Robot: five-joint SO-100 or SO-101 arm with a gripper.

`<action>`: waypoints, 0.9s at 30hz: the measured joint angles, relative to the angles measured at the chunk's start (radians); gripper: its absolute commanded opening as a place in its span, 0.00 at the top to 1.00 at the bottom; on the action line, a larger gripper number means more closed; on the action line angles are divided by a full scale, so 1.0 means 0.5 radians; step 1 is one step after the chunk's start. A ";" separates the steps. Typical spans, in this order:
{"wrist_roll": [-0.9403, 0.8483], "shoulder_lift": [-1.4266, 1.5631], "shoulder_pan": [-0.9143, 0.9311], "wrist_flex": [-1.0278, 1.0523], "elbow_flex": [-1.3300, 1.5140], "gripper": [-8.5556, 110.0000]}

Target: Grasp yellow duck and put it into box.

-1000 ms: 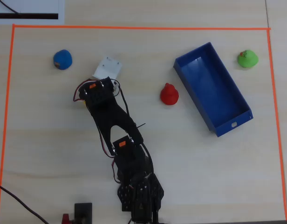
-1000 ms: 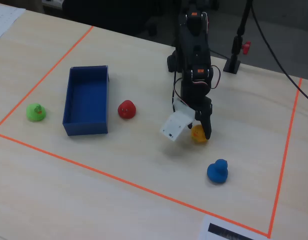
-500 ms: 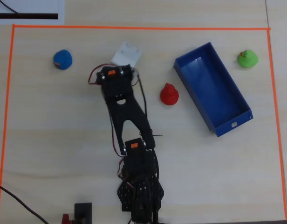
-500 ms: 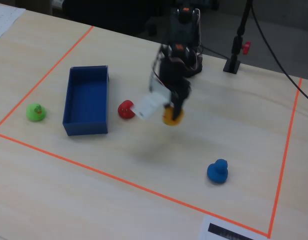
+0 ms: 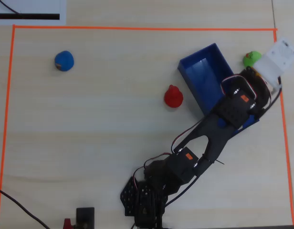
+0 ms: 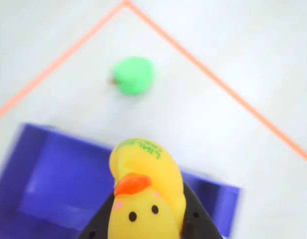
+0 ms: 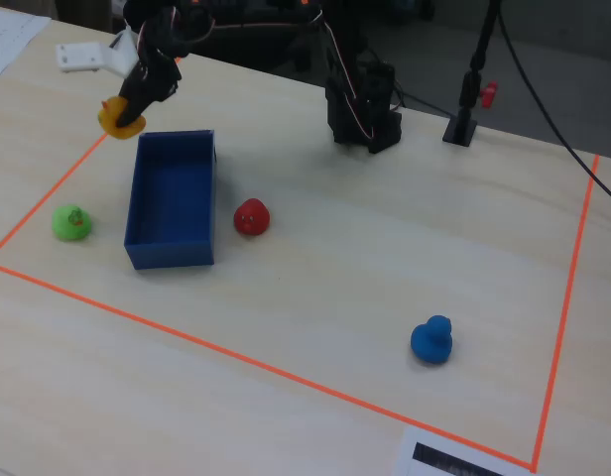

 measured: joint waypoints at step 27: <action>-0.037 0.472 0.025 0.295 0.908 0.87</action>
